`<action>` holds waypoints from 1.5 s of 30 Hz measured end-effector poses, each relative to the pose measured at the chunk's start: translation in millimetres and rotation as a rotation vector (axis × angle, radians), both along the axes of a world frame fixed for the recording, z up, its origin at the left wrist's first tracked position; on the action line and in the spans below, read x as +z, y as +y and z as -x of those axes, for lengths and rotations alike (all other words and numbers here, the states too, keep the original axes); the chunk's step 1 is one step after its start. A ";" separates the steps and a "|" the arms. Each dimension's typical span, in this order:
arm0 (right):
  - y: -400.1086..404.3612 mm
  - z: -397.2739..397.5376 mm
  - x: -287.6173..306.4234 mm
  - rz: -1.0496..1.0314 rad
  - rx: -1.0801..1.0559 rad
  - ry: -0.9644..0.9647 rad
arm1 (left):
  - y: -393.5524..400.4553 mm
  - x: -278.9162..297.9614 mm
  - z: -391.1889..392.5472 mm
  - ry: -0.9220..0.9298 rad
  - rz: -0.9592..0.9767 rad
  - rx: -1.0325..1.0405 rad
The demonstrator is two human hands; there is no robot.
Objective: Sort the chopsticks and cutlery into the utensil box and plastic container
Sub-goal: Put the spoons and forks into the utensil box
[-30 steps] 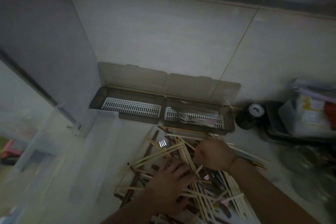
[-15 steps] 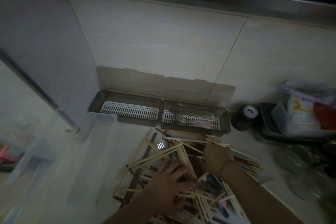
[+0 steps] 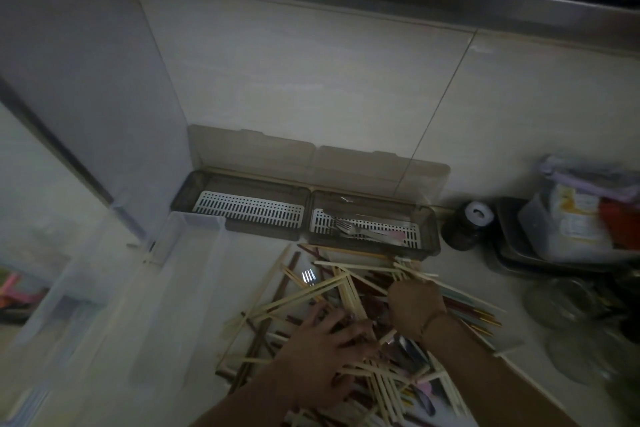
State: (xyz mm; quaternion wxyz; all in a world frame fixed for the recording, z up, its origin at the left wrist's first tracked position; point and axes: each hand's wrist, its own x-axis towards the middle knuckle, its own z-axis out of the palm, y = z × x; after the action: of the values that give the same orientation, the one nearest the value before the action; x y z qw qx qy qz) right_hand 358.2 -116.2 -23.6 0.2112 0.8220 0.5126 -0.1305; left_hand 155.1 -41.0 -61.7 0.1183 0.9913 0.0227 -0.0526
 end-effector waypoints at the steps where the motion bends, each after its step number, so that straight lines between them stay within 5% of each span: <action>1: -0.1 0.9 0.0 0.002 0.008 -0.002 | 0.2 0.2 -0.2 0.019 -0.015 -0.003; 5: -1.3 -1.0 2.1 -0.070 0.026 0.071 | 0.8 -0.1 -1.5 0.067 -0.042 -0.009; 18: 29.6 -6.4 31.7 -0.901 -0.247 1.064 | 0.7 2.3 0.4 0.075 -0.048 -0.015; 21: 44.4 -28.3 46.2 -1.022 -0.408 0.944 | 2.1 2.9 -0.2 0.088 -0.052 -0.019; 27: 76.5 -75.6 47.4 -0.669 -0.353 0.584 | 5.3 0.5 -1.3 0.081 -0.031 -0.017; 39: 111.5 -76.4 -1.8 -0.360 -0.271 0.489 | 7.1 -5.5 0.2 0.003 -0.013 0.004; 45: 104.9 -85.4 -13.6 -0.366 -0.291 0.456 | 6.5 -8.9 -0.8 0.010 -0.006 -0.001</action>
State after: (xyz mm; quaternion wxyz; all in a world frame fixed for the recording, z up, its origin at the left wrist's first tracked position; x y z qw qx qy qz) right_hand 443.7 -11.2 -37.2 -0.0815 0.8605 0.4387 -0.2458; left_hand 155.9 -34.4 -70.5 0.1152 0.9914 0.0229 -0.0577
